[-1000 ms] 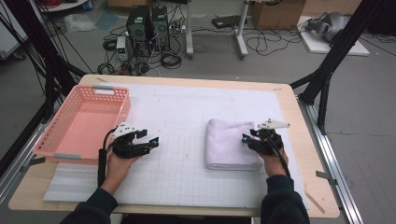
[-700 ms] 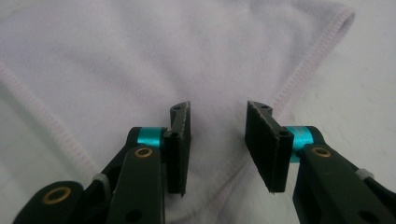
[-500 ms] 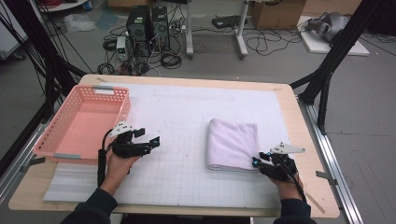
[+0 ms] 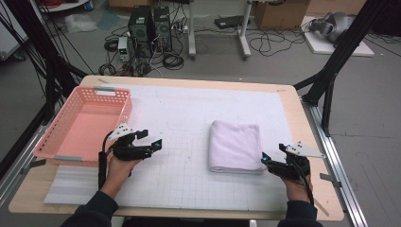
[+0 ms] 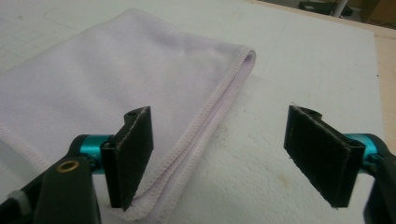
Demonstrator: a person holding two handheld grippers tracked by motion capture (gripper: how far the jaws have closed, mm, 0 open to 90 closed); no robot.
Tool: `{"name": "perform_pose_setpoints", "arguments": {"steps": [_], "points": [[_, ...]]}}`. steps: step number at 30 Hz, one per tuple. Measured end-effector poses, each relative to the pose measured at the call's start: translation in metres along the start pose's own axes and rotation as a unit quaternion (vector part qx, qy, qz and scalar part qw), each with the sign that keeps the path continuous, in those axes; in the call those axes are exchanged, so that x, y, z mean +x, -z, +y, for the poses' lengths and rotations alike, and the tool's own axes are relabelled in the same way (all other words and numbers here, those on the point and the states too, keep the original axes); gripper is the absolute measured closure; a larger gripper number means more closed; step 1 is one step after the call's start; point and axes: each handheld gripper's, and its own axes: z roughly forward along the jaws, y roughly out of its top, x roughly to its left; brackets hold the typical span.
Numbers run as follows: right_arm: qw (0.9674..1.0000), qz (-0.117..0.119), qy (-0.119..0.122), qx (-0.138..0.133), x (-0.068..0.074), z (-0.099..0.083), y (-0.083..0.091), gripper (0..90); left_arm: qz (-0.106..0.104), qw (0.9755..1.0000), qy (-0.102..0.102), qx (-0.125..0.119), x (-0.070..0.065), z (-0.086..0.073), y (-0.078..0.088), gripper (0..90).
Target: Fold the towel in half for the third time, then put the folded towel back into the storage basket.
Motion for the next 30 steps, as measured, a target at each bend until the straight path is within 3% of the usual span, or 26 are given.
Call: {"name": "perform_pose_setpoints", "arguments": {"steps": [15,23,30], "points": [[0.9997,-0.015,-0.015,0.013,-0.004,-0.004,0.001,20.9,-0.004,1.0,-0.005,0.006,-0.002,-0.001,-0.005,20.6],[0.9994,-0.019,-0.026,0.013,-0.006,-0.007,0.004,20.9,-0.022,0.9995,0.002,0.021,-0.004,-0.002,-0.011,20.8],[0.9998,-0.014,-0.011,0.014,-0.006,-0.005,0.0,20.9,-0.041,0.999,0.002,0.02,-0.016,-0.002,-0.014,23.2]]}}
